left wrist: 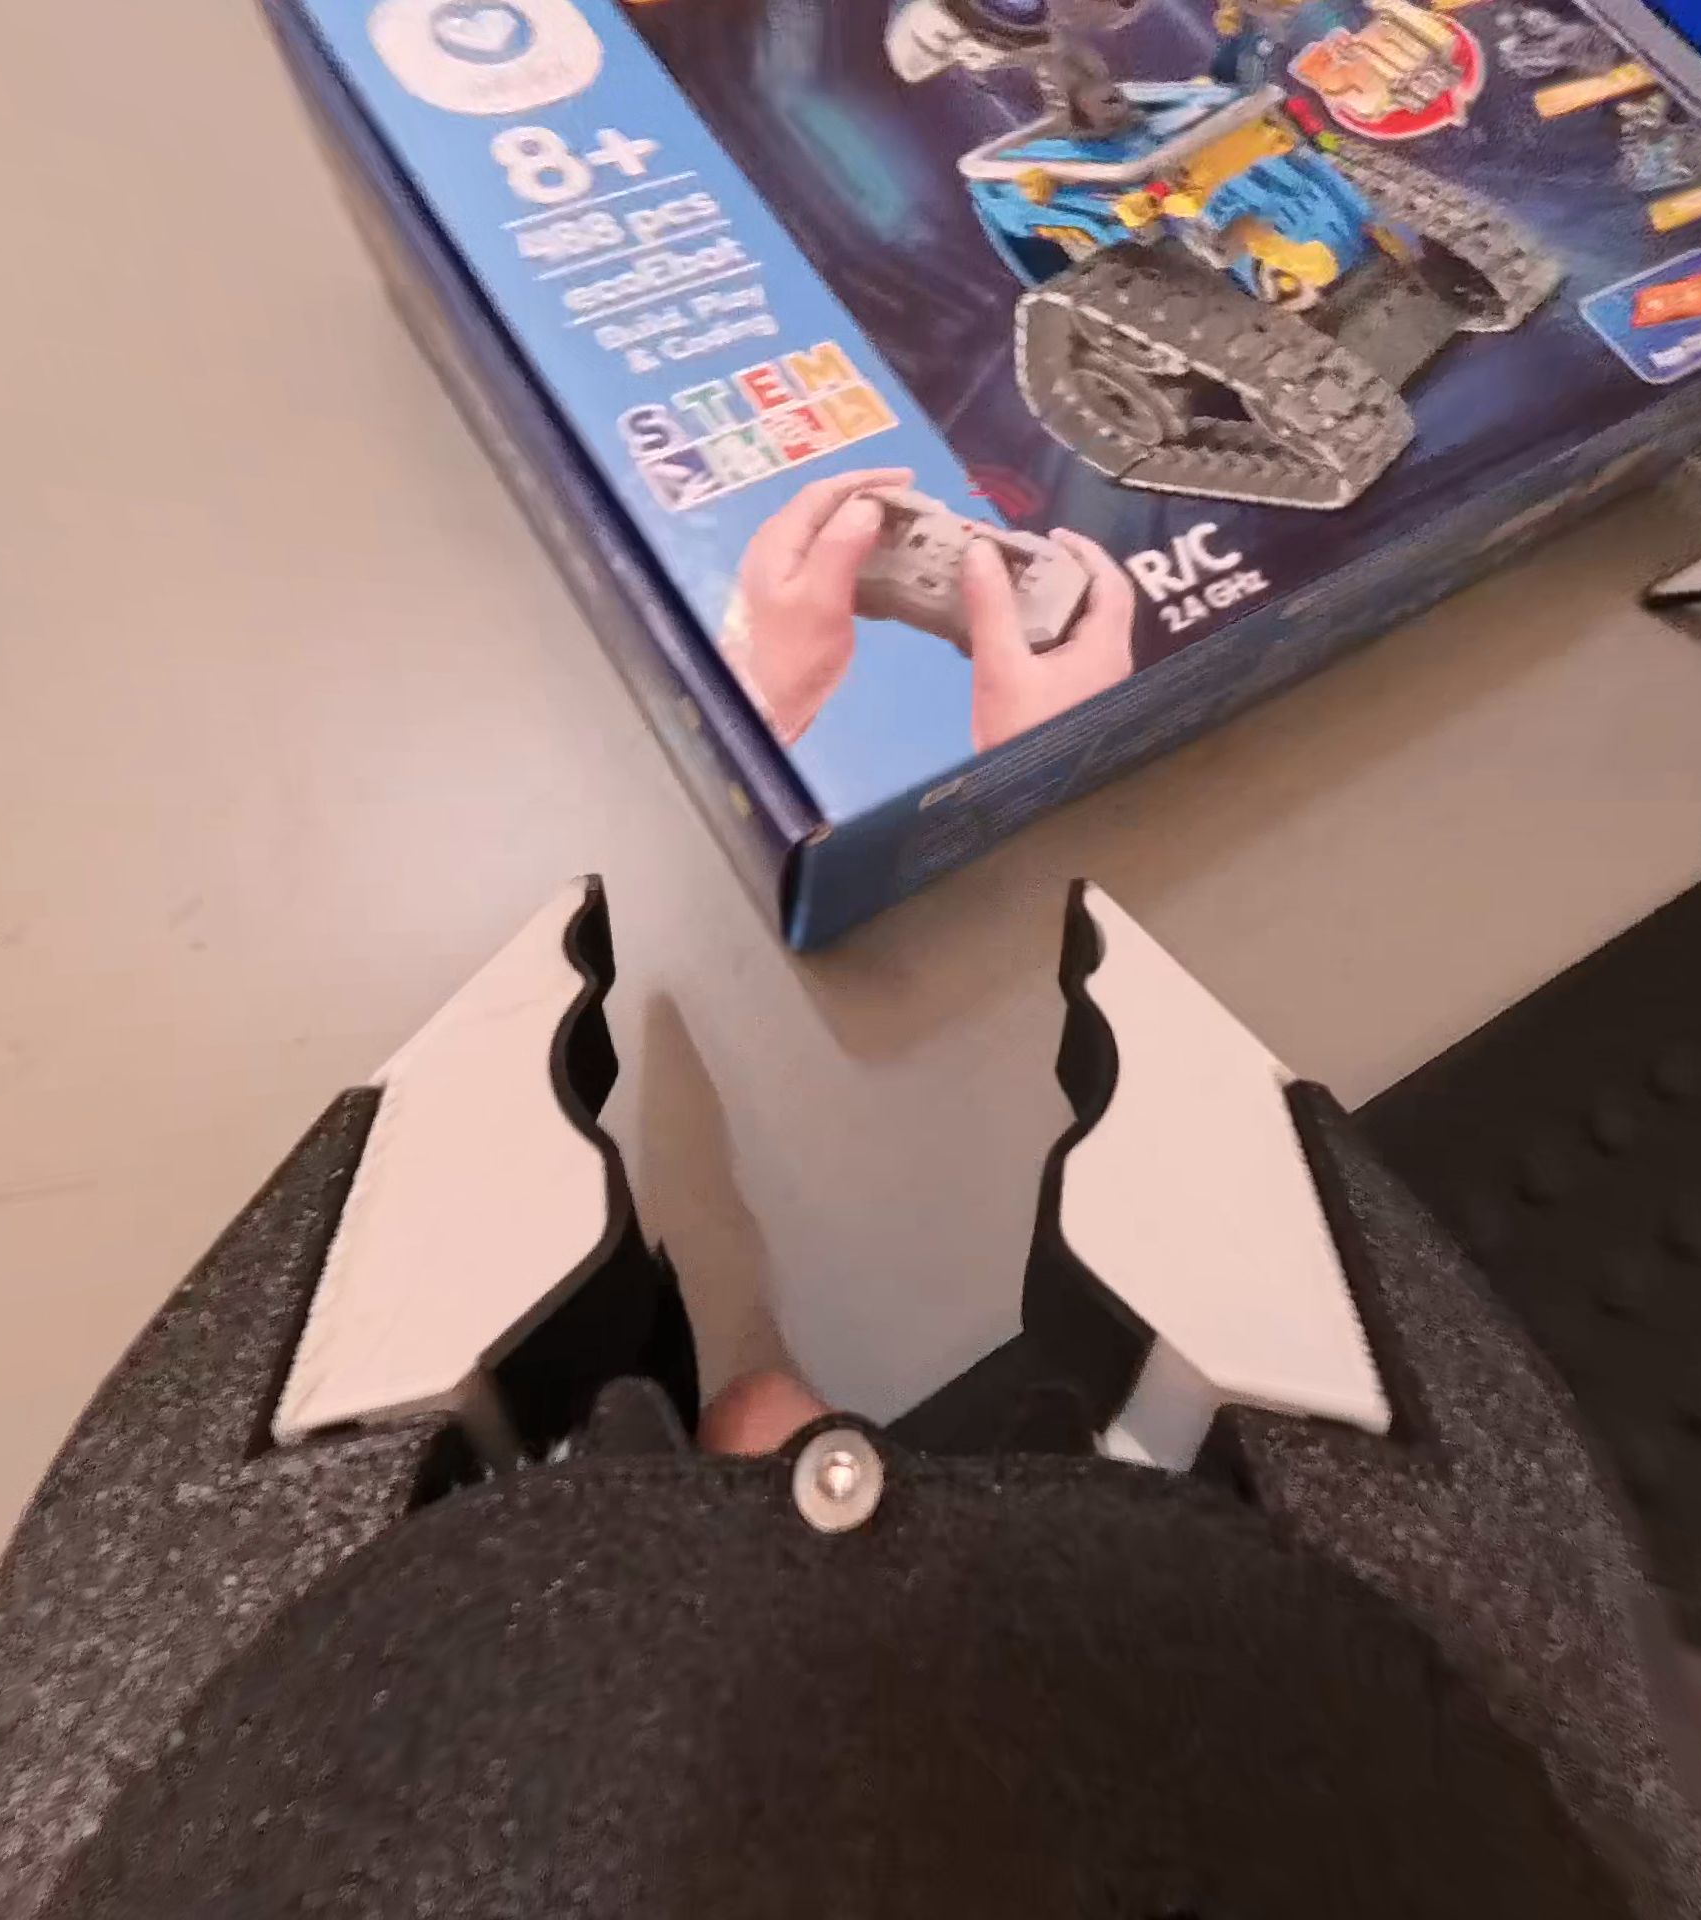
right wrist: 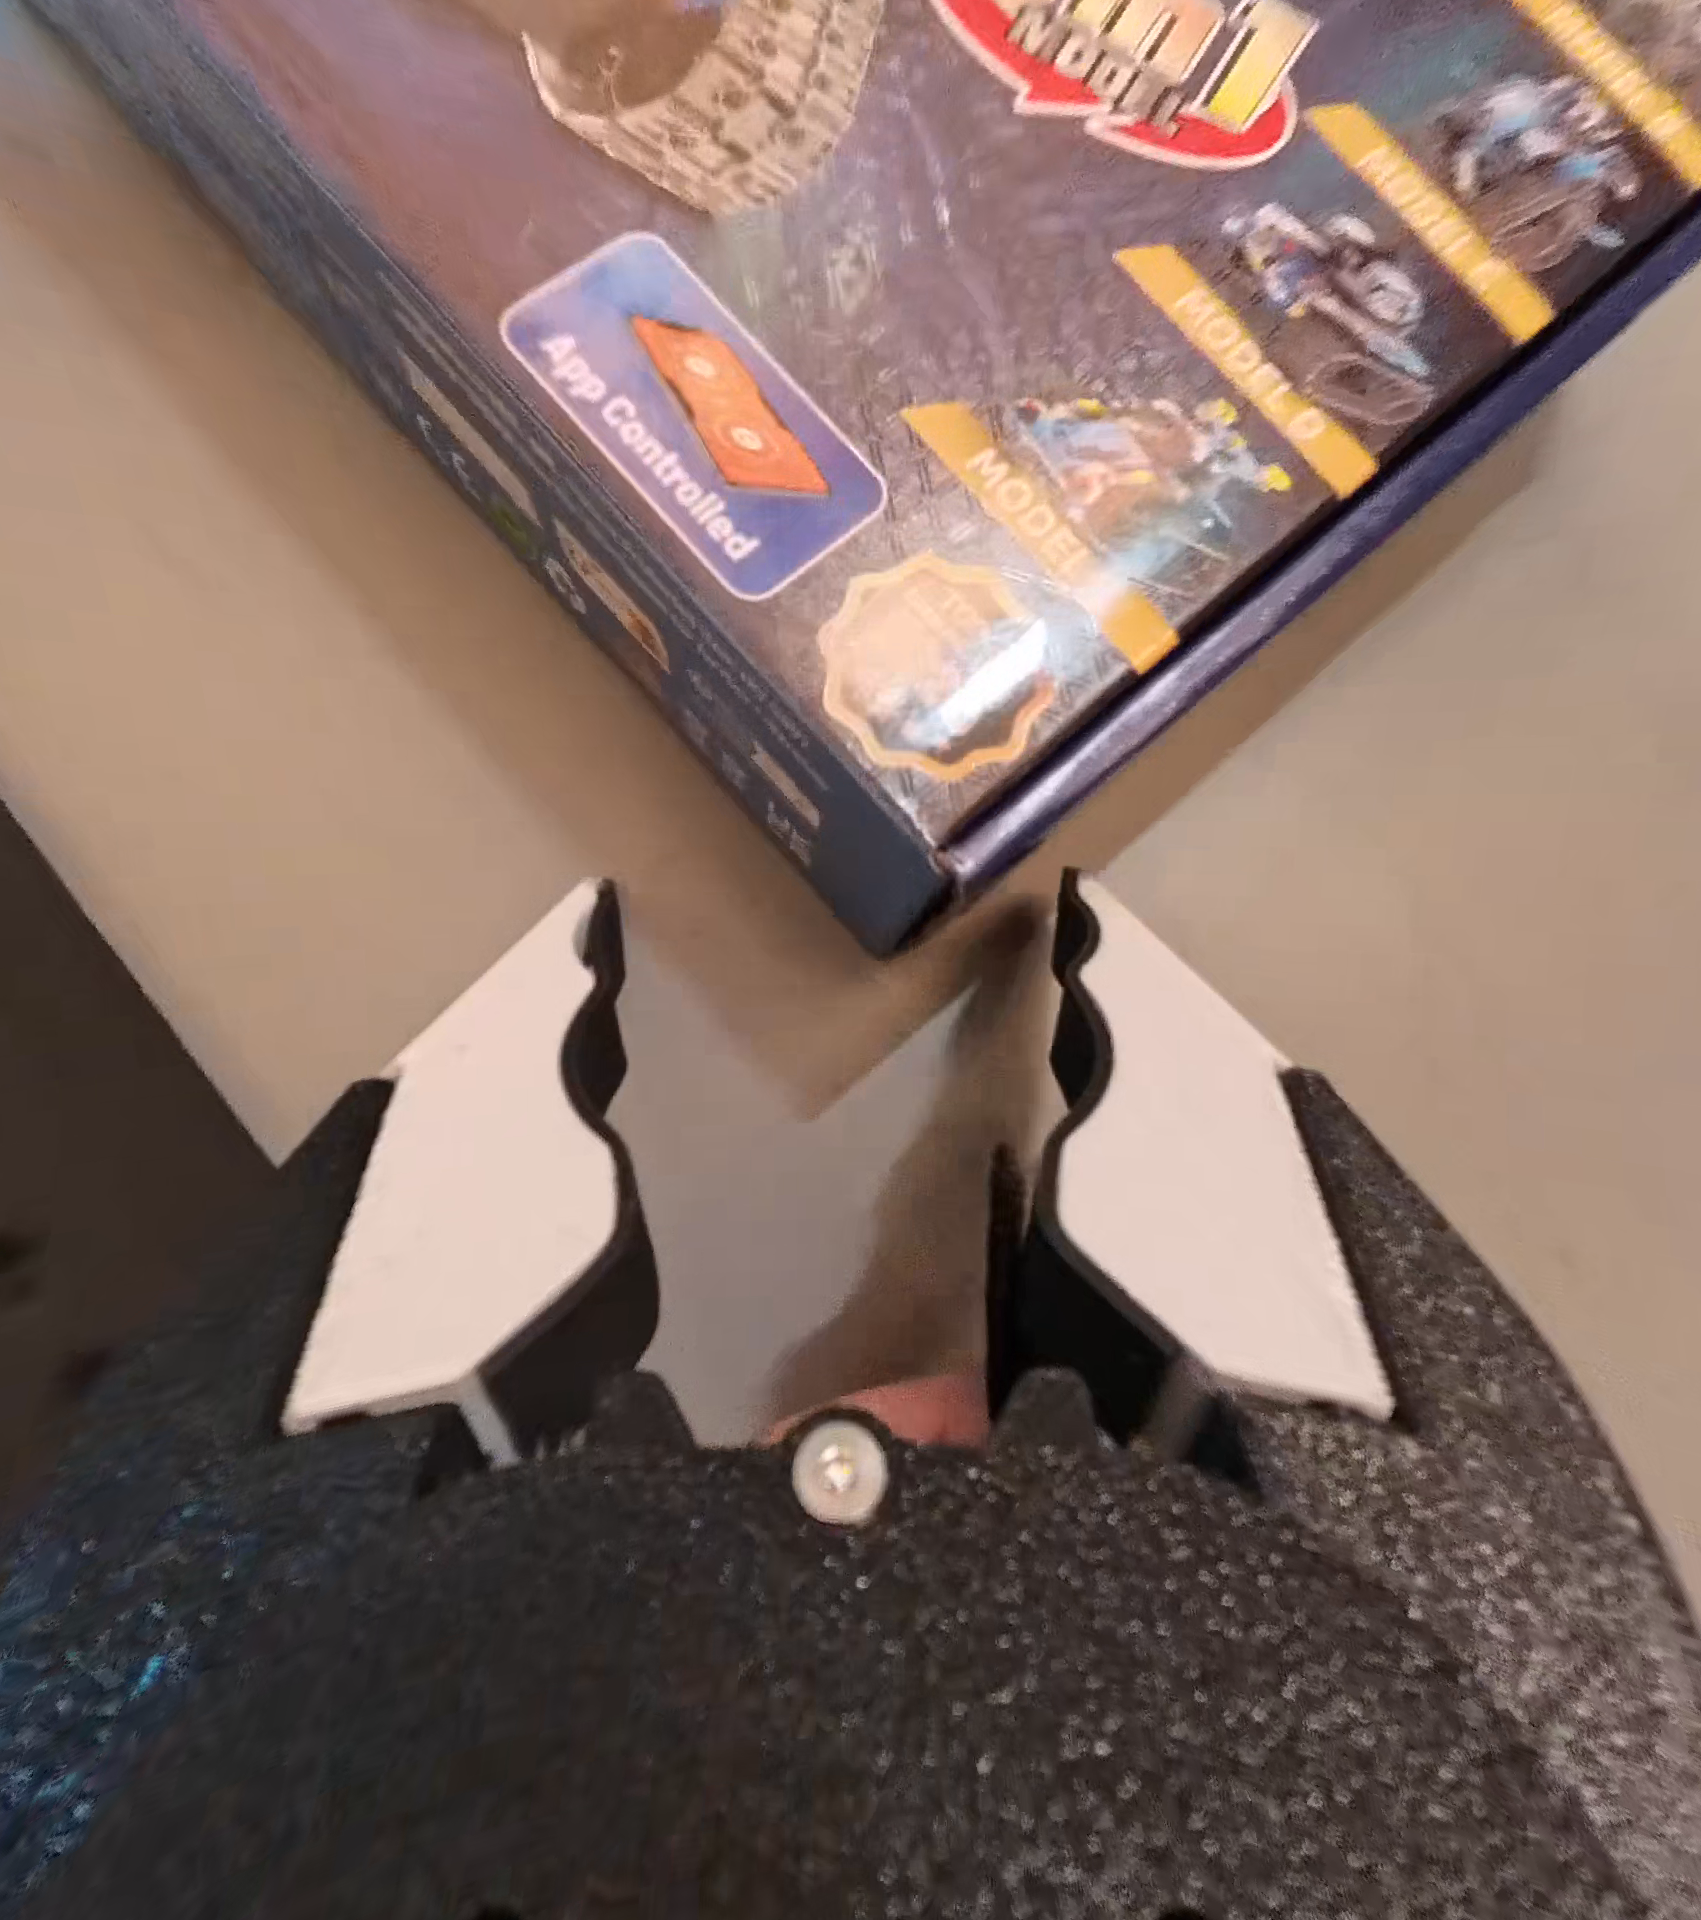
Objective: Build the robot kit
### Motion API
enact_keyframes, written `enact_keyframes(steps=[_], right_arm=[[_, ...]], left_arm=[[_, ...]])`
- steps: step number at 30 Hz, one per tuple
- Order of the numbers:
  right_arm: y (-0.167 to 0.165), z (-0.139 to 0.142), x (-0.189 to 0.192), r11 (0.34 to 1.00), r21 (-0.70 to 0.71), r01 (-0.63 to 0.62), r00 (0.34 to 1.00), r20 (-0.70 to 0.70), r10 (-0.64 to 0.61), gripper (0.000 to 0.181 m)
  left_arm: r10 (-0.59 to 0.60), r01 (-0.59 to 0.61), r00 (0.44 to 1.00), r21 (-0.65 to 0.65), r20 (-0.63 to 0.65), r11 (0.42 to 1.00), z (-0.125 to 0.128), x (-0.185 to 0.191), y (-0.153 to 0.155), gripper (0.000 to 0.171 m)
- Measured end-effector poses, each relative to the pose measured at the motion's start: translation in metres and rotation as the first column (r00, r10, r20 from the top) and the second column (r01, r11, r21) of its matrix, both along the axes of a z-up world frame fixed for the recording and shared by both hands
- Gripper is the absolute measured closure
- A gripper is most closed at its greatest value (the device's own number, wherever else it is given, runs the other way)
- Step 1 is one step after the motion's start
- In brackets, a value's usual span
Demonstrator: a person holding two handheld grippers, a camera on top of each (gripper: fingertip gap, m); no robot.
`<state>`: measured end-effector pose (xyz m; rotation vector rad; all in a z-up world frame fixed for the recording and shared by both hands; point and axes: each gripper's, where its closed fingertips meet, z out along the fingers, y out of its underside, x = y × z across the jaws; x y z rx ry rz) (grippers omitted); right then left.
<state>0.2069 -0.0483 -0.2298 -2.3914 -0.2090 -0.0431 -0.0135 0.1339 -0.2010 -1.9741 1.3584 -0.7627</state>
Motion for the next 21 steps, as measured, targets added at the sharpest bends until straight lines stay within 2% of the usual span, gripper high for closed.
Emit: enact_keyframes(steps=[3,6,9,12,17,21], right_arm=[[0.008,0.004,-0.002,0.999,0.002,-0.032,0.999,-0.006,0.032,0.099],[0.008,0.005,-0.003,0.999,-0.013,-0.029,1.000,-0.004,0.029,0.099],[-0.005,0.015,-0.009,0.999,-0.034,-0.038,0.999,0.002,0.038,0.114],[-0.019,0.034,-0.014,1.000,-0.012,-0.015,0.998,0.059,0.016,0.115],[-0.051,0.089,-0.037,0.998,0.043,-0.036,0.995,0.091,0.032,0.110],[-0.060,0.122,-0.051,0.994,0.069,-0.082,0.988,0.139,0.072,0.120]], left_arm=[[-0.070,0.072,0.997,-0.038,0.037,0.997,0.005,0.017,-0.014,0.088],[-0.085,0.085,0.996,-0.005,0.013,0.996,0.003,0.020,-0.020,0.074],[-0.102,0.103,0.995,0.060,-0.023,0.993,0.007,0.014,-0.028,0.073],[-0.148,0.148,0.989,0.063,-0.001,0.987,0.030,0.006,-0.043,0.075],[-0.253,0.247,0.967,0.164,0.022,0.955,0.086,-0.021,-0.070,0.083],[-0.256,0.235,0.964,0.231,0.068,0.944,0.118,-0.030,-0.061,0.093]])
